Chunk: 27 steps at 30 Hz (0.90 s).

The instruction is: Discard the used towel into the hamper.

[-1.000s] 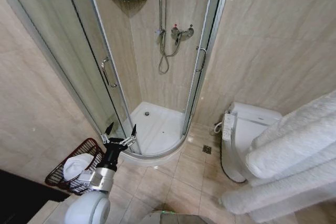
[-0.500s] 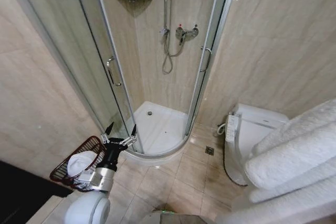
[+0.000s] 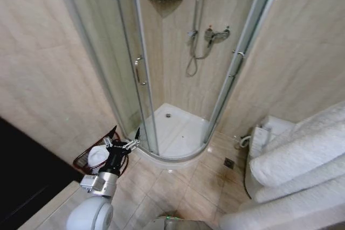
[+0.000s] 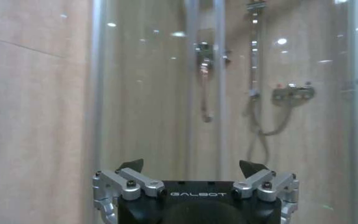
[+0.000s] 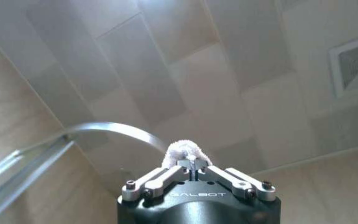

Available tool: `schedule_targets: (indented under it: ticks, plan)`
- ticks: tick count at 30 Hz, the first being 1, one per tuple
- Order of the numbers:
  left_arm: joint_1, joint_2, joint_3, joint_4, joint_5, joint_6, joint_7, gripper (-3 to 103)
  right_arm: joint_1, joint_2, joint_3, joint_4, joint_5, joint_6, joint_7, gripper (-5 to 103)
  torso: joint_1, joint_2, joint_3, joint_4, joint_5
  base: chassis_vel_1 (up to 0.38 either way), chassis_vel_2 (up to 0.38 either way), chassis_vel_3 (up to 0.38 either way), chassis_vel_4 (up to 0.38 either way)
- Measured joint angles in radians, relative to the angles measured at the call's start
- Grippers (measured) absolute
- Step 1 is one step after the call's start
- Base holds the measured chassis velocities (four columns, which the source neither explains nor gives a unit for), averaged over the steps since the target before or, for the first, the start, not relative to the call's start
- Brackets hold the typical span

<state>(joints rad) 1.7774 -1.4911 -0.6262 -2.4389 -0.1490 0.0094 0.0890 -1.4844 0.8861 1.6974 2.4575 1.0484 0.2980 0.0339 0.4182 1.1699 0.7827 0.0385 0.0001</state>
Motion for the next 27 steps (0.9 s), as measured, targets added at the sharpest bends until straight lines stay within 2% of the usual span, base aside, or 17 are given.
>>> schedule_targets:
  ticks: [8, 27]
  plan:
    - [0.000, 0.000, 0.000, 0.000, 0.000, 0.000, 0.000, 100, 0.000, 0.000, 0.001, -0.003, 0.000, 0.000, -0.004, 2, 0.011, 0.025, 0.013, 0.0002, -0.0001, 0.121, 0.116, 0.117, 0.113]
    - [0.000, 0.000, 0.000, 0.000, 0.000, 0.000, 0.000, 100, -0.010, -0.001, 0.022, -0.003, 0.007, 0.002, -0.008, 2, 0.062, 0.137, 0.075, 0.0000, -0.0001, 0.029, 0.031, 0.026, 0.027]
